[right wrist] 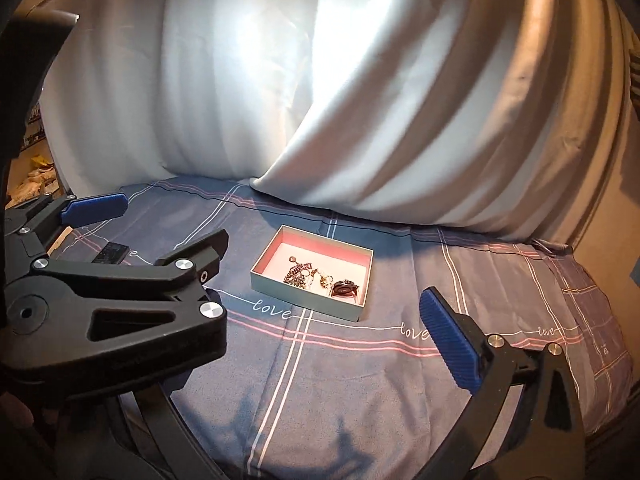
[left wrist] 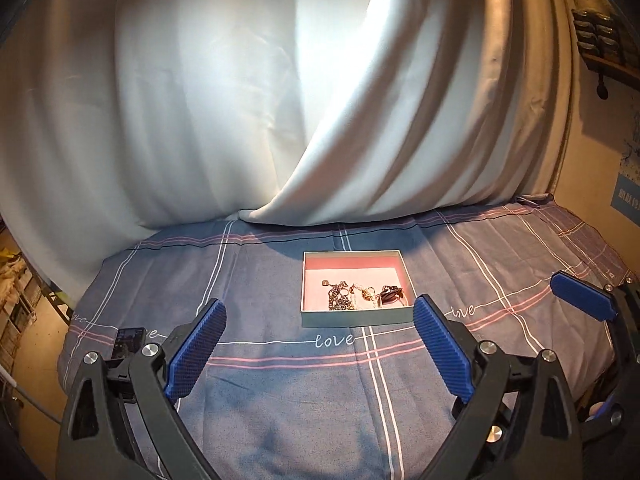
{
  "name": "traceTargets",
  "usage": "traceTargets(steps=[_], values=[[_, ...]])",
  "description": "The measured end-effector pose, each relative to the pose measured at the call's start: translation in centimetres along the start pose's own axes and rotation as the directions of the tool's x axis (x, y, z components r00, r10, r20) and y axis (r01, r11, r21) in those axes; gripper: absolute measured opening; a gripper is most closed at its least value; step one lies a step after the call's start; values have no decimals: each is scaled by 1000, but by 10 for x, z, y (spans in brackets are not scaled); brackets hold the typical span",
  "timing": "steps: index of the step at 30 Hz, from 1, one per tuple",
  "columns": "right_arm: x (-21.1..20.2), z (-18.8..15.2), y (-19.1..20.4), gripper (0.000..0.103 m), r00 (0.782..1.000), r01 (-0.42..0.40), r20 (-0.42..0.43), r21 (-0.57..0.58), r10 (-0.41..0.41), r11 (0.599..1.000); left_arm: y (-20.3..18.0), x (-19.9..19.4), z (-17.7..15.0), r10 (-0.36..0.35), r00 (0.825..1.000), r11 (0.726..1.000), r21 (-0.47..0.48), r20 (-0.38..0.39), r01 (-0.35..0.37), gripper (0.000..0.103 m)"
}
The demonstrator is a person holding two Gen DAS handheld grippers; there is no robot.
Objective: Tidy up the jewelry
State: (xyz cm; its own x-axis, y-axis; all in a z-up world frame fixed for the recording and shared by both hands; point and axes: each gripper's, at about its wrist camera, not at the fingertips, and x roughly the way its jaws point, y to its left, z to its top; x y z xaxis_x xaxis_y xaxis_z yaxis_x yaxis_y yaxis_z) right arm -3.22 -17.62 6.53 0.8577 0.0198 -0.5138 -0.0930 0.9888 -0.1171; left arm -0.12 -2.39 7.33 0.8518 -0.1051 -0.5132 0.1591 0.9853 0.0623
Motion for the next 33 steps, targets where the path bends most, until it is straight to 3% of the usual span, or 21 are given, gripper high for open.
traceTargets(steps=[14,33], values=[[0,4,-1,97,1000,19,-2,3,-19,1000,1,-4,2,1,1000,1000,4,20,-1,93],[6,3,-5,97,999,10,-30,22,-10,1000,-1,4,3,-15,1000,1000,4,-14,15,93]])
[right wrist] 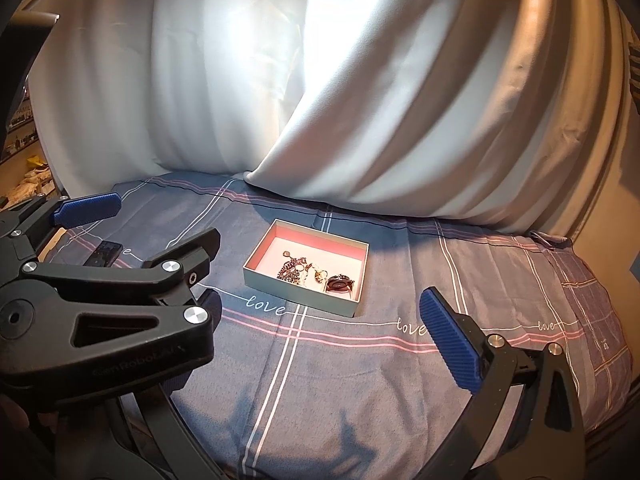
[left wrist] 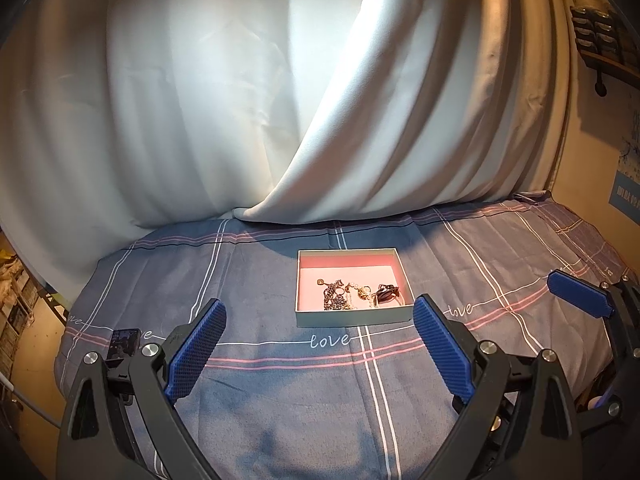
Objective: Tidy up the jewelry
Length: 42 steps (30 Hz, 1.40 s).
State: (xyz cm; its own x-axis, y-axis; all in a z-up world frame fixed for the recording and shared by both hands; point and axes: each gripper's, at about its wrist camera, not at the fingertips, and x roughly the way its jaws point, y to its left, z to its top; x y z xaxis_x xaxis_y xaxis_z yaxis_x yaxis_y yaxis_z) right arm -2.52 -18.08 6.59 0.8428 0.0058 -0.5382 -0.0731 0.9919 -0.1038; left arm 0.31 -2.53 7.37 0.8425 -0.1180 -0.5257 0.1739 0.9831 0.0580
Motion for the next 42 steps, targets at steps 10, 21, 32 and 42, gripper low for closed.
traceTargets(steps=[10,21,32,42], values=[[3,-2,0,97,1000,4,-12,4,-4,1000,-1,5,-1,-15,1000,1000,2,-12,15,93],[5,-3,-1,97,1000,10,-20,2,-10,1000,-2,9,-1,-30,999,1000,1,-21,30,97],[6,-2,-1,97,1000,11,-28,5,-11,1000,-1,14,-2,-77,996,997,-18,-44,76,97],[9,-2,0,97,999,13,-37,5,-13,1000,1,21,-3,-118,991,992,-43,-62,115,97]])
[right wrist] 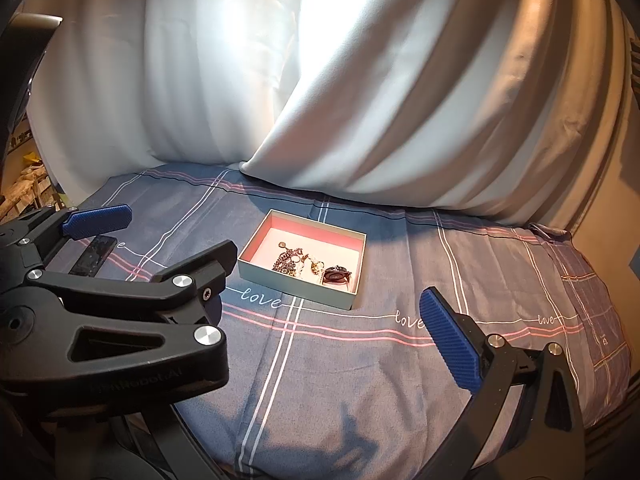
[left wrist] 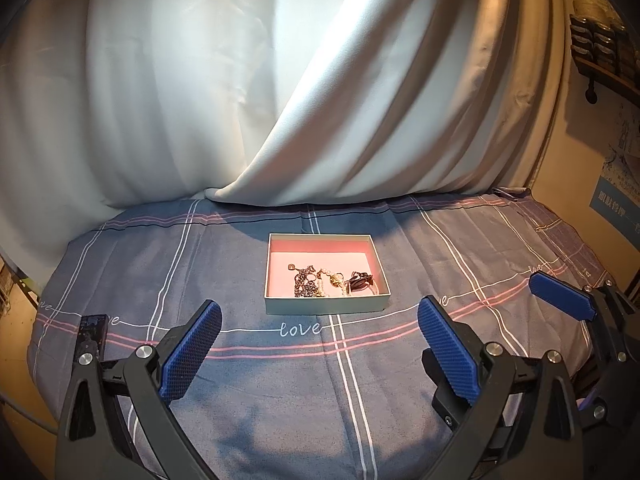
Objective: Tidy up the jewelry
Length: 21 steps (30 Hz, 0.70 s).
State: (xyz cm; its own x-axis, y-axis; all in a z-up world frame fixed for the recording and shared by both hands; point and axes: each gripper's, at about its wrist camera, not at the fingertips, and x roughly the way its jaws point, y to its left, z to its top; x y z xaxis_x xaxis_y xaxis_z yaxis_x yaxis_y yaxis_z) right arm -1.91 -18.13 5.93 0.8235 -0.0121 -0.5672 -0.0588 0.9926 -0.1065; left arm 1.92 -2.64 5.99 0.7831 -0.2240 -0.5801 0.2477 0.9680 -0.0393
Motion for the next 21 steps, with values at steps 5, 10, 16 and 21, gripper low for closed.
traceTargets(steps=[5,10,16,21], values=[[3,-1,0,97,1000,-2,-8,8,2,1000,-2,3,0,-5,1000,1000,1,5,5,97],[8,-1,-2,97,1000,-7,-19,12,7,1000,-4,5,-1,-3,1000,1000,3,8,3,97],[11,-1,-3,97,1000,-8,-25,14,8,1000,-6,4,0,38,999,999,21,29,-39,97],[14,-1,-4,97,999,-15,-32,14,15,1000,-5,6,0,40,999,999,20,18,-40,97]])
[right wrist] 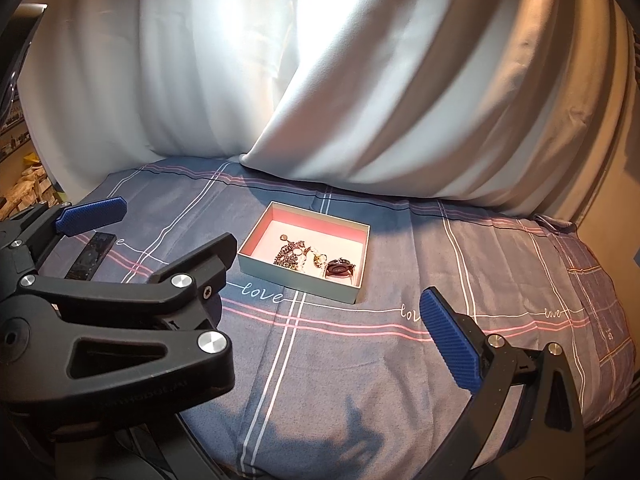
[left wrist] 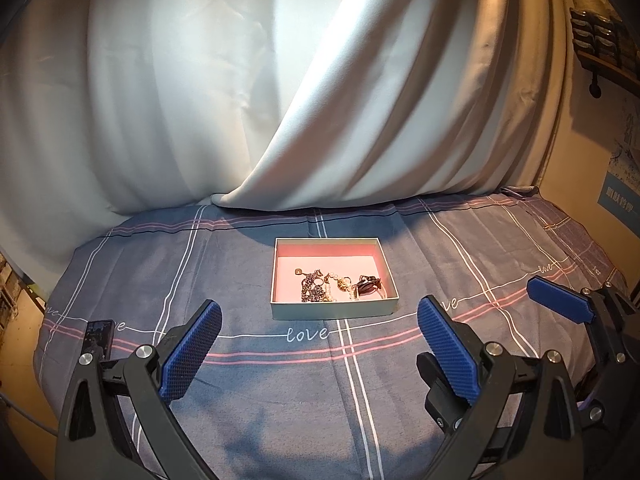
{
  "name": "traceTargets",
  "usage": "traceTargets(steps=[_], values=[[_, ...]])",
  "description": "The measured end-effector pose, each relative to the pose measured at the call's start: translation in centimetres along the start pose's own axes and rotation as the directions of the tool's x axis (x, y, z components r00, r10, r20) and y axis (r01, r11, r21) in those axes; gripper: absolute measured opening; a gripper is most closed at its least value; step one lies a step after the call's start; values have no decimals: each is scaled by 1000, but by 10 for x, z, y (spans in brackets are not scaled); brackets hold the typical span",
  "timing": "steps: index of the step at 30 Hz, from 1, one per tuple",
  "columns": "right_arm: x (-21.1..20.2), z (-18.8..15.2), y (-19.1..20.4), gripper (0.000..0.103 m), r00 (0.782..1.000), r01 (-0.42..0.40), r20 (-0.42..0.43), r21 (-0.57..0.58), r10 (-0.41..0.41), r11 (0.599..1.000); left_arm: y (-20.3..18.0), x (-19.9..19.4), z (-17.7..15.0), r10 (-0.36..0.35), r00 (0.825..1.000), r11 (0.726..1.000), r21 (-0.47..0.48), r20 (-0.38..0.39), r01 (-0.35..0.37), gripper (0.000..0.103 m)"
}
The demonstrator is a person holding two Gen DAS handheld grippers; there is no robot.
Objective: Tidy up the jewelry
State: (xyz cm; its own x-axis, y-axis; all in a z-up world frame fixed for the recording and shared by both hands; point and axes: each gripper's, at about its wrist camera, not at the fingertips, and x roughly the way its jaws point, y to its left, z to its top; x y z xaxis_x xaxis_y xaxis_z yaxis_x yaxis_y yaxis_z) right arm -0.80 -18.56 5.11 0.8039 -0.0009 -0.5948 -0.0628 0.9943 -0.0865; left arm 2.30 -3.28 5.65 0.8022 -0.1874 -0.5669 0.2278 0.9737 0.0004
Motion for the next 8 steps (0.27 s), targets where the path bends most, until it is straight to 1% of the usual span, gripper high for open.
traceTargets(steps=[2,4,8], values=[[0,0,0,97,1000,1,-2,-2,-1,1000,1,2,0,-6,1000,1000,-7,-15,6,97],[0,0,1,97,1000,-1,-3,-2,1,1000,1,1,0,1,1000,1000,0,-10,-1,97],[1,0,1,97,1000,0,-5,-6,0,1000,1,2,-1,-8,1000,1000,-4,-16,8,97]])
